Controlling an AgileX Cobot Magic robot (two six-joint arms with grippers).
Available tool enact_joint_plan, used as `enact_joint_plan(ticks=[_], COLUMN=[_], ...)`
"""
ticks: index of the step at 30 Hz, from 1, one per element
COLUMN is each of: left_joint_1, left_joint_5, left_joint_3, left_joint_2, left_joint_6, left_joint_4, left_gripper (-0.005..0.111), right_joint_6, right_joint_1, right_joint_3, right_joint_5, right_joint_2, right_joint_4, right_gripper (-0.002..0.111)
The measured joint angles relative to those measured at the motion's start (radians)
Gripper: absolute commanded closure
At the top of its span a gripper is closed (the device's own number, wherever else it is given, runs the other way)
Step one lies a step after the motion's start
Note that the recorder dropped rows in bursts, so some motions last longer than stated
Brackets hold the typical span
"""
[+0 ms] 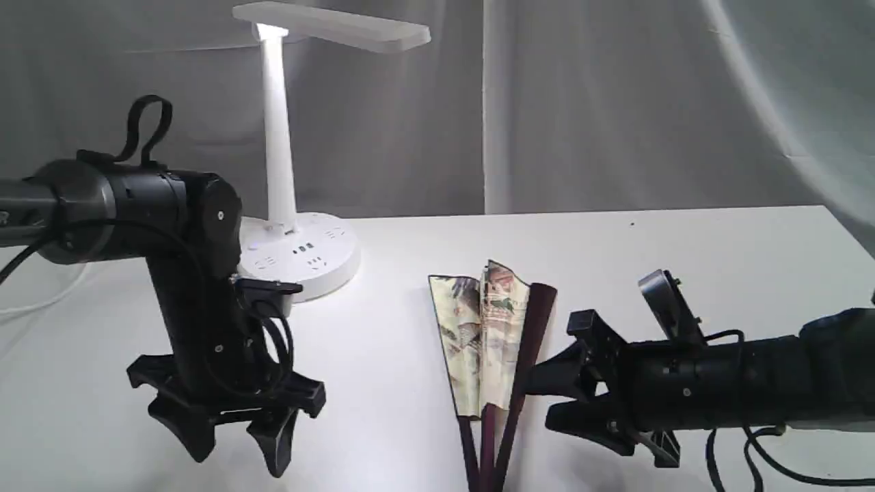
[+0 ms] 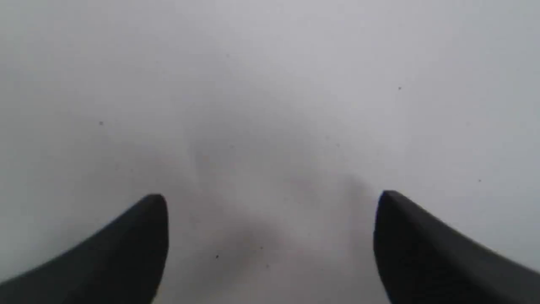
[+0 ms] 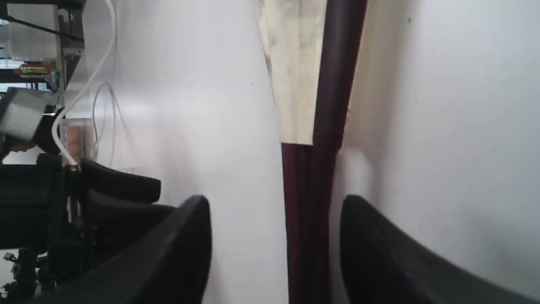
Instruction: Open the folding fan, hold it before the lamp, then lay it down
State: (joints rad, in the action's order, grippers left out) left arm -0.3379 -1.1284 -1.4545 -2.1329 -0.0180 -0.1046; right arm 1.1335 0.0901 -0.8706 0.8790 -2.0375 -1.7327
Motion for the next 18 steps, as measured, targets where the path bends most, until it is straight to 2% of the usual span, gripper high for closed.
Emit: enact_joint_plan(ticks=[18], left_joint_1=[0.000], left_joint_5=[0.058], left_joint_3=[0.006], left_joint_2=[0.000], left_joint_6=[0.000], left_joint_4=[-0.034], left_gripper=[0.040], right_joint_6=[-0.004], right_joint_1=[0.089], right_joint_3=[-0.048], right_joint_5=[-0.041], right_joint_2=[-0.079], right_joint_4=[-0.028], right_gripper=[0.060])
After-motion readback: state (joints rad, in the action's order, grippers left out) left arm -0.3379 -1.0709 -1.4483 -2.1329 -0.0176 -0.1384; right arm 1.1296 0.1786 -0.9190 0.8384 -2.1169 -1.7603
